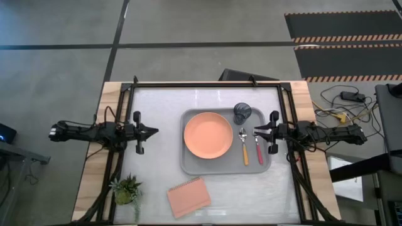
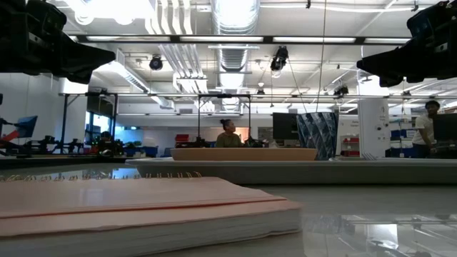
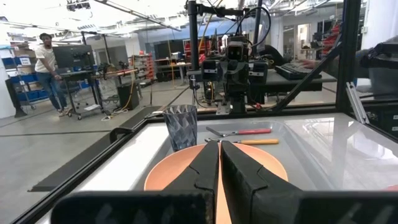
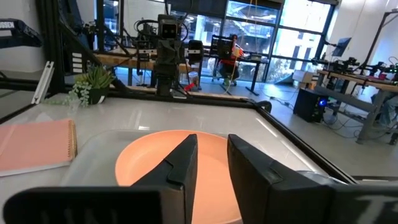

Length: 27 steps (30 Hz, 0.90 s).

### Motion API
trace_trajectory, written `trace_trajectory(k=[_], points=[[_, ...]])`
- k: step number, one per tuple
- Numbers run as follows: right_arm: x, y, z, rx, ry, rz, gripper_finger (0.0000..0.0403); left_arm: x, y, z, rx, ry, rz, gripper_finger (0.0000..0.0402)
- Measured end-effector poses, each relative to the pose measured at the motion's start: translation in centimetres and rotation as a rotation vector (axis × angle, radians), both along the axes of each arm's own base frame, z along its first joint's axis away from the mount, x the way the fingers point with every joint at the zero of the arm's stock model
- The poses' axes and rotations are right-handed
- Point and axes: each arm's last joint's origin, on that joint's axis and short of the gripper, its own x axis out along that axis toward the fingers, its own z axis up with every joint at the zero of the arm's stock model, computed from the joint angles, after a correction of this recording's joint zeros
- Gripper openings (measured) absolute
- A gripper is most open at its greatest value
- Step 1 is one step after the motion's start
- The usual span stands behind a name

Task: Pick and place plate/cup/fork/spoon on tray
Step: Return to Home Position

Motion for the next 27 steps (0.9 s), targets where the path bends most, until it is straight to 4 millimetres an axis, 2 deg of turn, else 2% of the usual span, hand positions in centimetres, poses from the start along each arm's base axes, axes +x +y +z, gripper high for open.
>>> trace_trajectory(k=[27], points=[[0.0, 0.0, -0.02, 0.0, 0.001, 0.0, 0.0072, 0.05, -0.01, -0.06, 0.001, 0.007, 0.0, 0.0]])
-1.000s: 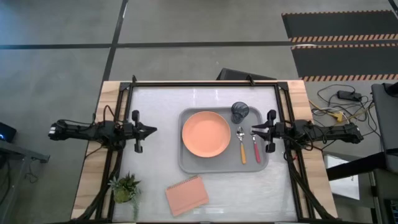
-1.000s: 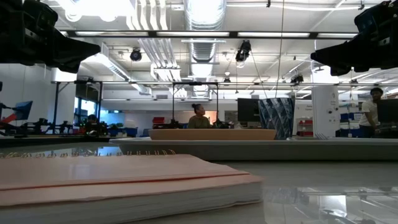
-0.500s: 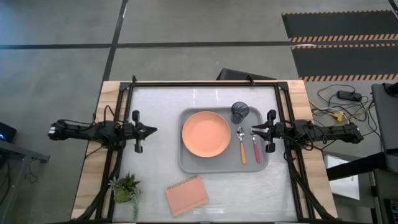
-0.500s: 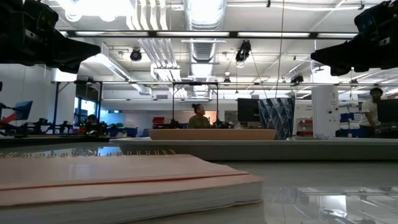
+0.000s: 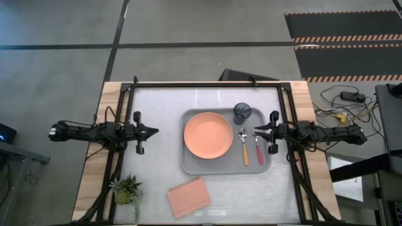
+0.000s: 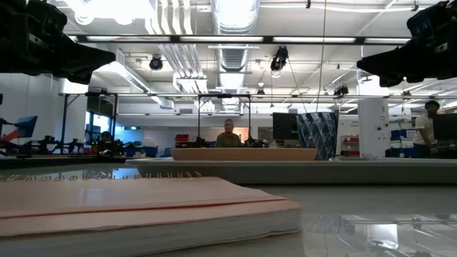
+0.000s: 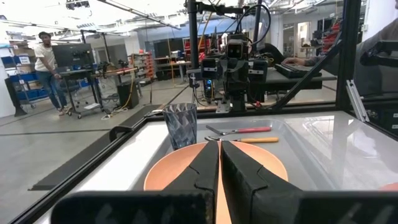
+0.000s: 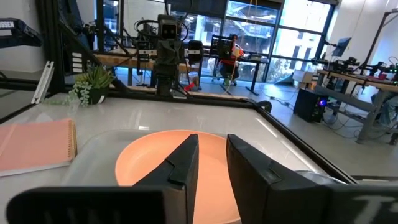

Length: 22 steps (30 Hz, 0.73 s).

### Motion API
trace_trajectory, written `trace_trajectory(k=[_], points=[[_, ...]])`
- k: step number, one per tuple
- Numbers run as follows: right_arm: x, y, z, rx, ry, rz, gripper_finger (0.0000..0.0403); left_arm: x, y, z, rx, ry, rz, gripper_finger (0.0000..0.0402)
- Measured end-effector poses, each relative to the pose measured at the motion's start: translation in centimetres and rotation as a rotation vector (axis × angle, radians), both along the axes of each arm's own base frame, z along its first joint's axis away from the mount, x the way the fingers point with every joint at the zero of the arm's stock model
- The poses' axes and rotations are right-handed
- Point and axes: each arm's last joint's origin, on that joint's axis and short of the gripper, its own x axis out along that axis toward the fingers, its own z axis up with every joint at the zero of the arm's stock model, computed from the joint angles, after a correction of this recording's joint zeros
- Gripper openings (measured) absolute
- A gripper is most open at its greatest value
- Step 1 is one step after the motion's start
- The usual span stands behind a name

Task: Pick and place plate/cup/fork/spoon on tray
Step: Return to Home Position

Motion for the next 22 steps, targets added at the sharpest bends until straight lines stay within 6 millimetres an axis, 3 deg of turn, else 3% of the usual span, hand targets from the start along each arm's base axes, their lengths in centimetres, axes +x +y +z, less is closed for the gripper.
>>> trace_trajectory(k=[22], points=[[0.0, 0.0, 0.0, -0.001, 0.0, 0.0, 0.0073, 0.0, 0.0, 0.0, 0.0, 0.0, 0.0, 0.0]])
